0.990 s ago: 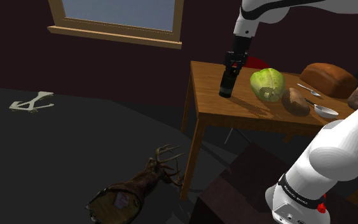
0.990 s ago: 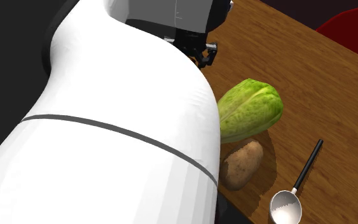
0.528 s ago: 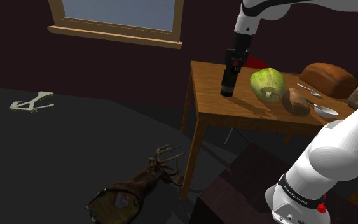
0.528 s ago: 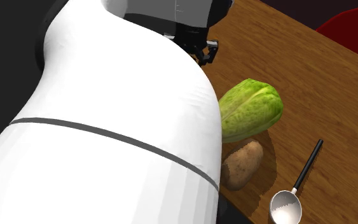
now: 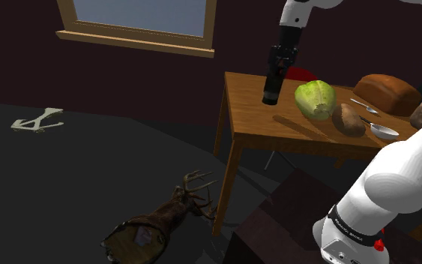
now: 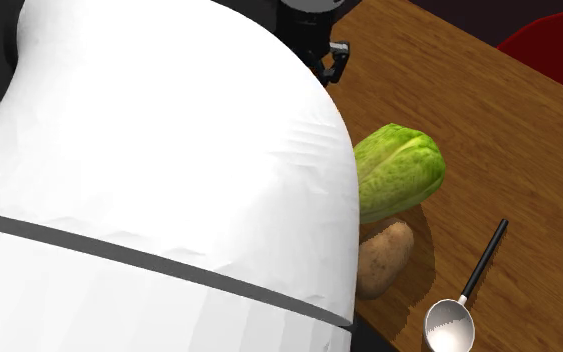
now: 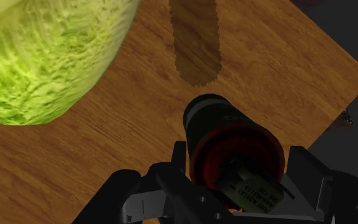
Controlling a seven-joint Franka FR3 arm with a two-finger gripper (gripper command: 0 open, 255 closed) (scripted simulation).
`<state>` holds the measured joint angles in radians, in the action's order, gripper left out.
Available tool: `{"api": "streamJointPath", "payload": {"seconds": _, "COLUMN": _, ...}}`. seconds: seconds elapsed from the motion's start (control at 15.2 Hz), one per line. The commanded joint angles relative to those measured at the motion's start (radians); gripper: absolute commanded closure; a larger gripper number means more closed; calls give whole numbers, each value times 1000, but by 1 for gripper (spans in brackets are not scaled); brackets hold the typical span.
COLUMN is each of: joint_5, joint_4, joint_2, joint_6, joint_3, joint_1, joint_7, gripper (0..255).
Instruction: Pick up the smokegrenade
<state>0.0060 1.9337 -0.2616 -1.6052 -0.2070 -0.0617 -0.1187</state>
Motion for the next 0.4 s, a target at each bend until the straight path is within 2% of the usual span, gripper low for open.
{"api": "streamJointPath", "payload": {"seconds": 0.0, "joint_5": 1, "joint_4": -31, "joint_2": 2, "joint_6": 29, "joint_3": 1, "joint_1": 1, "joint_7": 2, "gripper": 255}}
{"api": "streamJointPath", "payload": {"seconds": 0.33, "joint_5": 2, "joint_4": -82, "joint_2": 10, "joint_6": 72, "joint_3": 1, "joint_1": 2, "joint_7": 3, "gripper": 255}}
